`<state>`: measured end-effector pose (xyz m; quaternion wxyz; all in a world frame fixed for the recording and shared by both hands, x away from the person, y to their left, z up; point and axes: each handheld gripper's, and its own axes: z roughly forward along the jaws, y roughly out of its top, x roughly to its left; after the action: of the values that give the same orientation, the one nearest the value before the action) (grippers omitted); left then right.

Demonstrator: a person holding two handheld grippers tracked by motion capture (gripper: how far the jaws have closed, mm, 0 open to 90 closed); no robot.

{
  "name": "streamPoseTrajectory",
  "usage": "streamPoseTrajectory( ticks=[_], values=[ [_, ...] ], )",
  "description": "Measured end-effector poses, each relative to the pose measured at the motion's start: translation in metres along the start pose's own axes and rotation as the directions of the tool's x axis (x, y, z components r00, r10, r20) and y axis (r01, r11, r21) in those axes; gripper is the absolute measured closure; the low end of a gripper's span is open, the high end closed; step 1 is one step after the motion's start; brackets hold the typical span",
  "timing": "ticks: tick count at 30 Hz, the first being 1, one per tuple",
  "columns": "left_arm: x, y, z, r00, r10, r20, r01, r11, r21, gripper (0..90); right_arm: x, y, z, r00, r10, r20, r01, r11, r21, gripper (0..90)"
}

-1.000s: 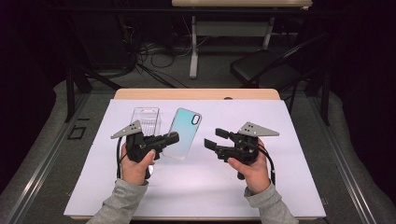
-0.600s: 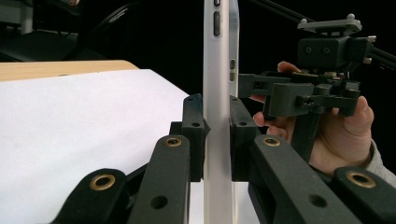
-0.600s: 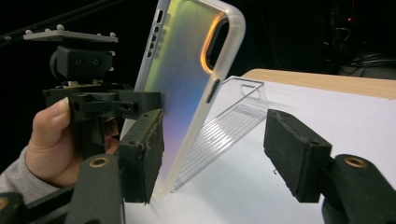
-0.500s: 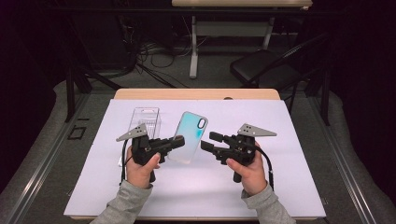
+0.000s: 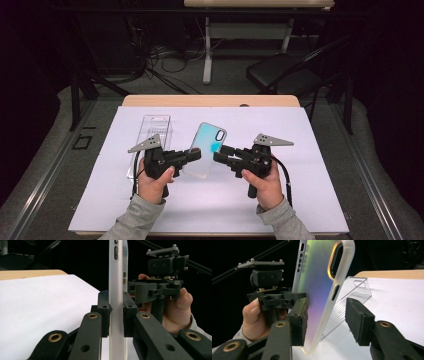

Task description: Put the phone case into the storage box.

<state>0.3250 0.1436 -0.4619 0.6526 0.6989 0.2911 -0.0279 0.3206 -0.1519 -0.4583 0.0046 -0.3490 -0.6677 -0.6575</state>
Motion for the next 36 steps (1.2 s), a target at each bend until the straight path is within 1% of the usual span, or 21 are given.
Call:
streamPoseTrajectory(
  ticks=[3, 5, 10, 14, 19, 28, 36],
  values=[
    [-0.0010, -0.0004, 0.0008, 1.0000, 0.002, 0.003, -0.002, 1.0000, 0.005, 81.5, -0.0006, -0.0010, 0.0005, 0.9994, 0.031, -0.016, -0.031, 0.9995, 0.001, 55.2],
    [-0.0015, -0.0005, 0.0011, 1.0000, 0.003, 0.004, -0.003, 1.0000, 0.008, 81.5, -0.0009, -0.0013, 0.0006, 0.9990, 0.042, -0.017, -0.042, 0.9991, -0.004, 55.5],
    [-0.0021, -0.0007, 0.0015, 1.0000, 0.003, 0.005, -0.003, 1.0000, 0.009, 81.5, -0.0017, -0.0012, -0.0001, 0.9982, 0.056, -0.019, -0.056, 0.9984, 0.004, 58.2],
    [-0.0031, -0.0012, 0.0026, 1.0000, 0.004, 0.007, -0.004, 0.9999, 0.010, 81.5, -0.0021, -0.0017, 0.0003, 0.9976, 0.064, -0.027, -0.064, 0.9980, 0.003, 61.1],
    [-0.0044, -0.0017, 0.0039, 0.9999, 0.009, 0.011, -0.009, 0.9999, 0.014, 81.4, -0.0035, -0.0023, 0.0004, 0.9959, 0.085, -0.031, -0.086, 0.9963, -0.005, 65.0],
    [-0.0049, -0.0020, 0.0049, 0.9999, 0.007, 0.013, -0.007, 0.9998, 0.018, 81.5, -0.0036, -0.0024, 0.0007, 0.9950, 0.092, -0.041, -0.092, 0.9958, 0.000, 71.2],
    [-0.0057, -0.0020, 0.0054, 0.9998, 0.008, 0.016, -0.009, 0.9998, 0.021, 81.5, -0.0045, -0.0024, 0.0003, 0.9937, 0.103, -0.043, -0.103, 0.9947, 0.002, 74.5]
  ],
)
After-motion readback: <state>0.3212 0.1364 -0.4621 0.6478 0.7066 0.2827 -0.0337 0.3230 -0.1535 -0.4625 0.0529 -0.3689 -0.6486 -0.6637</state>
